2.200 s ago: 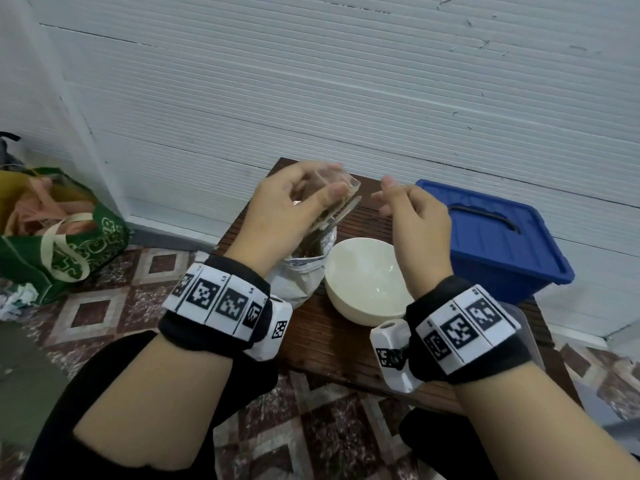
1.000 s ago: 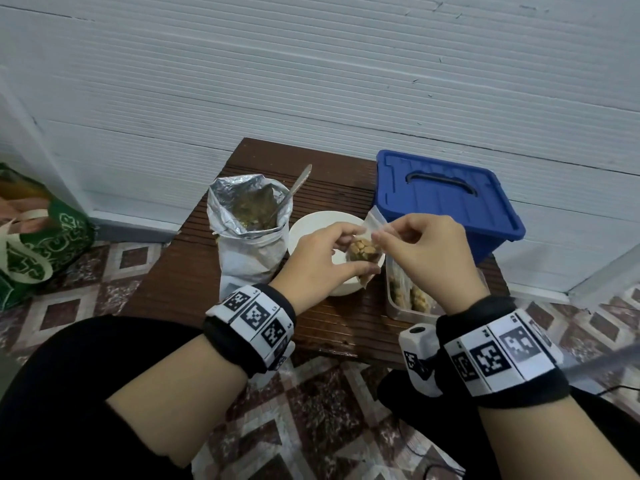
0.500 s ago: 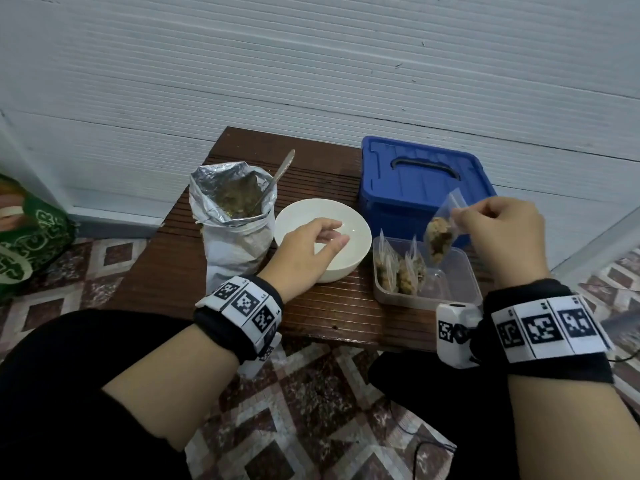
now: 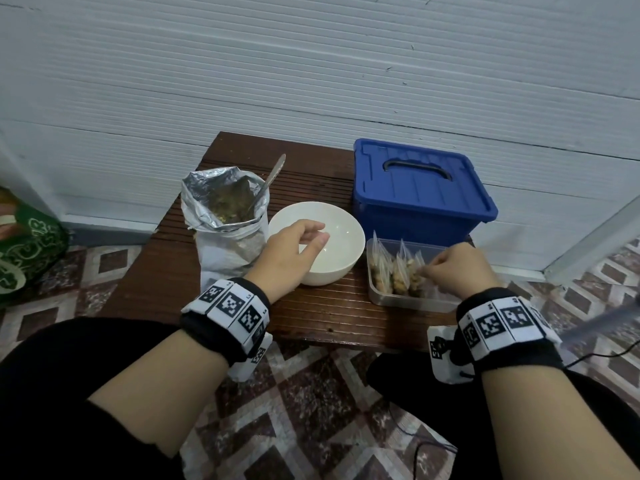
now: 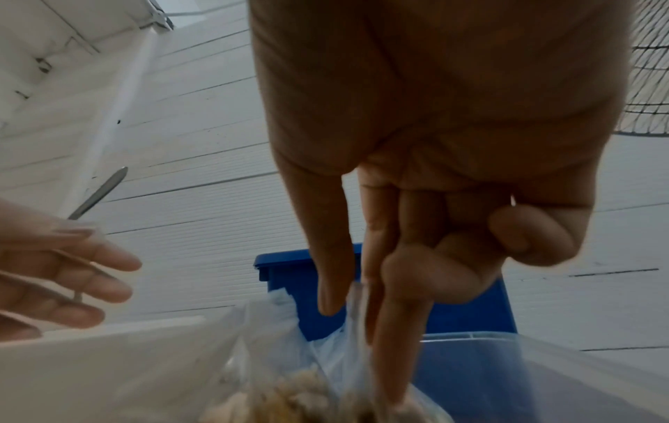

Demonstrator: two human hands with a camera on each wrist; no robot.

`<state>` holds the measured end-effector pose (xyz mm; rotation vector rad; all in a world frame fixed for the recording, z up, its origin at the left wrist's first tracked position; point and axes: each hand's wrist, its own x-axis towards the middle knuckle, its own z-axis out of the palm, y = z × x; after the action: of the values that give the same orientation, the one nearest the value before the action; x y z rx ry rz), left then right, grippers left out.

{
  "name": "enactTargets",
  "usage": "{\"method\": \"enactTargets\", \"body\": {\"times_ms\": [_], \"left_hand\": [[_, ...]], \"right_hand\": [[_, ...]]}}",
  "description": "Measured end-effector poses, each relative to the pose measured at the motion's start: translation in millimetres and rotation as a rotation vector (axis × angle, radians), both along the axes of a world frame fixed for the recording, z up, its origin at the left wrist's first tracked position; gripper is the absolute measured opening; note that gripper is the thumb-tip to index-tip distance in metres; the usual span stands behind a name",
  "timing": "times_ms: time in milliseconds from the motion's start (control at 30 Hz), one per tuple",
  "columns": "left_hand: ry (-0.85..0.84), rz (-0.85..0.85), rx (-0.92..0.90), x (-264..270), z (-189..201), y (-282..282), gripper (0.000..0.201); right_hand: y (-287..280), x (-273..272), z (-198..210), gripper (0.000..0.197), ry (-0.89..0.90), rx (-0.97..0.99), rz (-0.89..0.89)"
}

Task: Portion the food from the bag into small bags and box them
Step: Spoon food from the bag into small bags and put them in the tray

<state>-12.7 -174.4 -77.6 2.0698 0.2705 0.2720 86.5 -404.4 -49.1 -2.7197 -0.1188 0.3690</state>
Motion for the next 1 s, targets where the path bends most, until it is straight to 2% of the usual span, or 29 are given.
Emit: {"method": "enactTargets", "body": {"times_ms": [100, 300, 367, 467, 567, 767, 1000], "left_hand": [[0.007, 0.004, -0.007, 0.4, -1.5, 1.4, 0.030], [0.010, 0.023, 0.006, 2.6, -4.2, 5.1, 0.028], [0.013, 0.027, 0.019, 2.9, -6.0, 7.0, 0.029], [0.038, 0.028, 0.069, 3.6, -11.4, 10.2, 0.032], [0.052, 0.029, 0.136, 3.5, -14.4, 11.3, 0.041], [0.035, 0.056, 0.155, 3.4, -14.2, 10.9, 0.049], [0.033, 0.076, 0.098, 4.0, -16.2, 12.8, 0.045]], "right_hand": [[-0.6, -1.1, 2.6, 0.026, 0.060, 0.017, -0.010], [-1.2, 1.3, 6.1, 0.044, -0.013, -0.019, -0.031], [2.7, -1.9, 10.1, 0.039, -0.154, -0.035, -0.026], [18.2, -10.7, 15.6, 0.018, -0.361, 0.071, 0.016], [46.9, -18.9, 17.0, 0.014, -0.368, 0.141, 0.157], [101.0, -24.1, 6.6, 0.040, -0.205, -0.092, 0.477], [130.1, -10.5, -14.1, 0.057, -0.165, -0.434, 0.632]]}}
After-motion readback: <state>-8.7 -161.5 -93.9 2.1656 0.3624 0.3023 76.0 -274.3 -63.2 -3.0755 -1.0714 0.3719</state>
